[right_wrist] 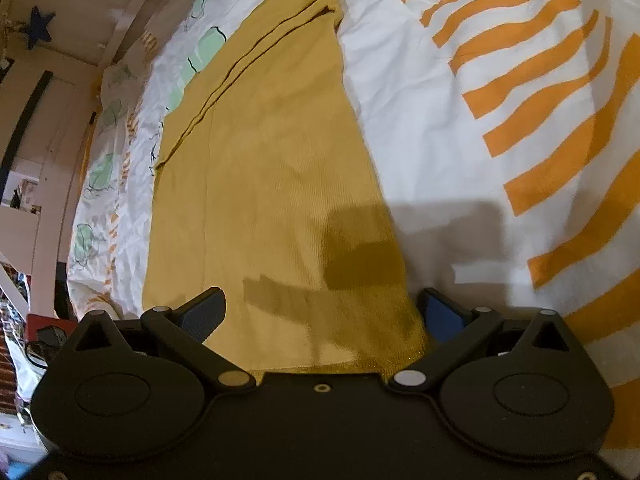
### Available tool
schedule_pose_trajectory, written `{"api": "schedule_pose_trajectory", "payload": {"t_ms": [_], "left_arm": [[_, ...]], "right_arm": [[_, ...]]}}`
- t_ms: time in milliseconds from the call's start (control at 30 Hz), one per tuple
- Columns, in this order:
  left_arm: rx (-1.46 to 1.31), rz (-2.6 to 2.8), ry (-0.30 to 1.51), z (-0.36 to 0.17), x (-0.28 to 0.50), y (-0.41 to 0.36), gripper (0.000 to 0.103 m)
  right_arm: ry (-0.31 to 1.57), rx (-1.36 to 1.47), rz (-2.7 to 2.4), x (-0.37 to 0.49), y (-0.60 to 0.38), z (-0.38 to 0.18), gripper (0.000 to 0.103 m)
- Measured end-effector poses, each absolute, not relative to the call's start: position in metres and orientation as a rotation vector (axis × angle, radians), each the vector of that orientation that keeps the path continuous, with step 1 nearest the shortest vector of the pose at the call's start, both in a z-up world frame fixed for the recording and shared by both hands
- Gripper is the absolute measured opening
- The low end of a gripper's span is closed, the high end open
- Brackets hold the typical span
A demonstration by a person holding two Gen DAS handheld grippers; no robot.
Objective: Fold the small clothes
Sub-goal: 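Move both open grippers over the sweater hem, then close the left gripper on the sweater hem while the right gripper grasps the hem too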
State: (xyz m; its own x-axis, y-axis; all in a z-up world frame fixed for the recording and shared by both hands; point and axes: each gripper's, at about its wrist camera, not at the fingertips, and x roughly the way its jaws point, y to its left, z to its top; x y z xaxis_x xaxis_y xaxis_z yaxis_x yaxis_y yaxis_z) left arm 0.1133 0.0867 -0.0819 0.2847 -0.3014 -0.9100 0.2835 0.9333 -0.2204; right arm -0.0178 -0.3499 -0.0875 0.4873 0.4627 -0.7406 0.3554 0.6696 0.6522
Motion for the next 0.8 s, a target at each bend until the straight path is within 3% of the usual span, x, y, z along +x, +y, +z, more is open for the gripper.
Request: {"api": "schedule_pose_trajectory", "payload": {"t_ms": [133,233,800], "left_arm": [[0.018,-0.427,1.203,-0.079,0.104,0.083,0.031],[0.006,-0.439,1.194,-0.078,0.100,0.085,0.025],[-0.143,-0.410,1.172,-0.085,0.103,0.097,0.025]], "right_arm": [[1.101,0.855,0.086,-0.020,-0.350,-0.086,0.102],[1.100,0.833,0.089,-0.020,-0.348,-0.086,0.102],[1.047,0.801,0.128,-0.018,-0.347,-0.092,0.103]]}}
